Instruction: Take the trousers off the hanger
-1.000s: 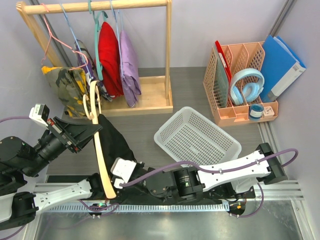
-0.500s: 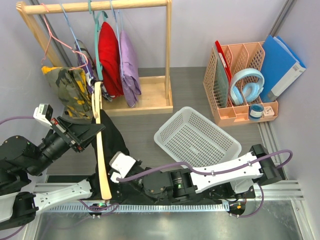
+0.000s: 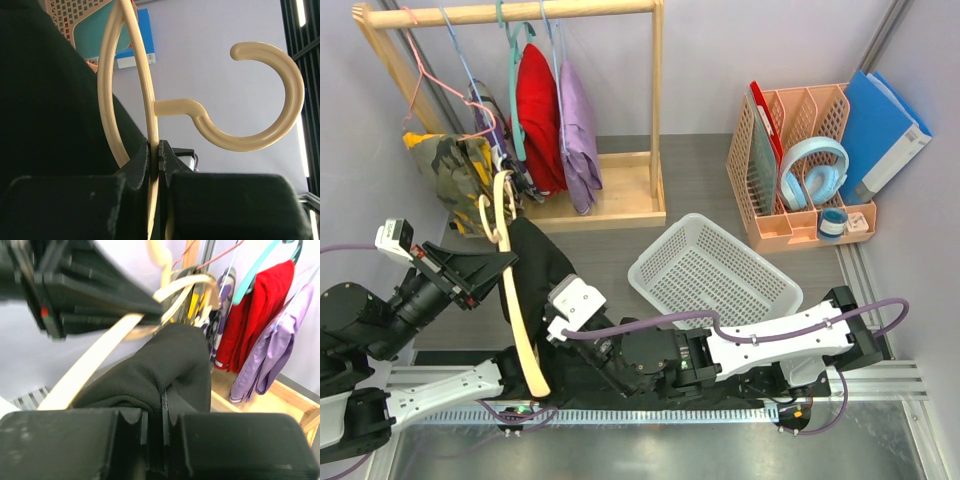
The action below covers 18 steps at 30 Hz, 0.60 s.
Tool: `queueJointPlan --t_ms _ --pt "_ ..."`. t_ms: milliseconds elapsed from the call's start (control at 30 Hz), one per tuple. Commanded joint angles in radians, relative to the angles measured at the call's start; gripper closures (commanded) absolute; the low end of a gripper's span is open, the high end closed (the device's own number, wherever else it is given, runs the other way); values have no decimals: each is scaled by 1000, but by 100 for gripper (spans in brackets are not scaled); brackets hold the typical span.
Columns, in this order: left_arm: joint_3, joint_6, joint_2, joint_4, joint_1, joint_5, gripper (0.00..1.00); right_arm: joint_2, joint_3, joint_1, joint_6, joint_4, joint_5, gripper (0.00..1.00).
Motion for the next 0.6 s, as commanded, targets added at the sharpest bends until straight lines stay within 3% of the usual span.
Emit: queueJointPlan --t_ms 0,567 --pt "-29 -28 -45 -39 1 -84 100 -14 127 -4 -29 146 18 99" --pt "-103 -54 -92 -57 1 -101 100 -43 314 -104 -75 146 64 99"
